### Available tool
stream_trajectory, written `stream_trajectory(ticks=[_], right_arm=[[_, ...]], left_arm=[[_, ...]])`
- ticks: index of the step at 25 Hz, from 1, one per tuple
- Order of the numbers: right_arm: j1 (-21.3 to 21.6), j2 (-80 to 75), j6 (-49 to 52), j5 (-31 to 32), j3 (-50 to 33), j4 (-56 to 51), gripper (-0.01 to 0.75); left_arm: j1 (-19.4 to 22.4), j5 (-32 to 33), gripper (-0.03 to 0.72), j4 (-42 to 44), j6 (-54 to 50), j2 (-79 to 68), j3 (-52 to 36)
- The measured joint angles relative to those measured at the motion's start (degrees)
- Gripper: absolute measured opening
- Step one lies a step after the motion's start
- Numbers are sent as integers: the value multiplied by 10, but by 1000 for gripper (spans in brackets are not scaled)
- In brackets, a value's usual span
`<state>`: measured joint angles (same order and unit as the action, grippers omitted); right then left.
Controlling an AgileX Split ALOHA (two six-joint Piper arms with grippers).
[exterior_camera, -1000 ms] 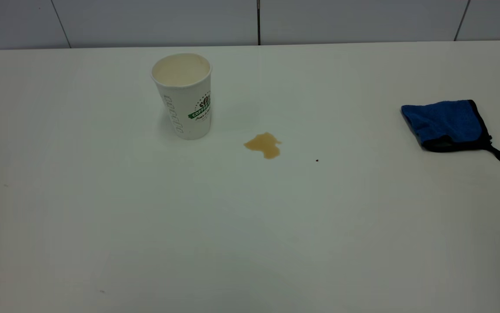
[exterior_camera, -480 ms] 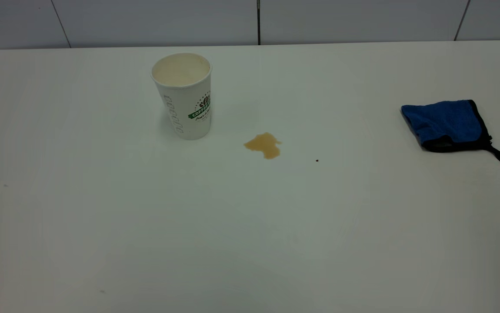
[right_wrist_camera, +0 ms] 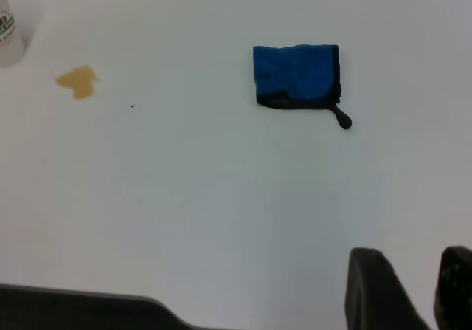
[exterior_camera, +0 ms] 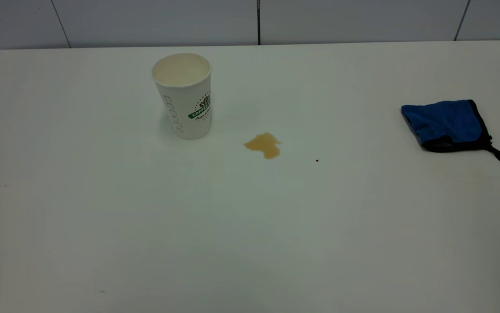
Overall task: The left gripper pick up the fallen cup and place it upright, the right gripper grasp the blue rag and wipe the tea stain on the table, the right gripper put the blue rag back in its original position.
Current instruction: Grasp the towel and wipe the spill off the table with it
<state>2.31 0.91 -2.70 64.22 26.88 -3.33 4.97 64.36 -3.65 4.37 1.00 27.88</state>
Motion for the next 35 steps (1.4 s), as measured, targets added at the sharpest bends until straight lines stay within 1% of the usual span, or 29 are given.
stream_trajectory(ticks=[18, 21, 24, 27, 28, 31, 33, 35], right_arm=[[0, 0, 1, 0, 0, 4, 239], [0, 0, 1, -9, 5, 14, 260], [0, -14, 4, -44, 29, 18, 348], [0, -102, 17, -86, 59, 19, 503], [0, -147, 19, -105, 66, 19, 570], [0, -291, 11, -169, 95, 19, 692], [0, -398, -5, -207, 115, 10, 718], [0, -495, -25, -241, 138, -3, 720]], left_arm=[[0, 0, 499, 0, 0, 0, 0], [0, 0, 499, 0, 0, 0, 0], [0, 0, 499, 0, 0, 0, 0], [0, 0, 499, 0, 0, 0, 0], [0, 0, 499, 0, 0, 0, 0], [0, 0, 499, 0, 0, 0, 0], [0, 0, 499, 0, 0, 0, 0], [0, 0, 499, 0, 0, 0, 0]])
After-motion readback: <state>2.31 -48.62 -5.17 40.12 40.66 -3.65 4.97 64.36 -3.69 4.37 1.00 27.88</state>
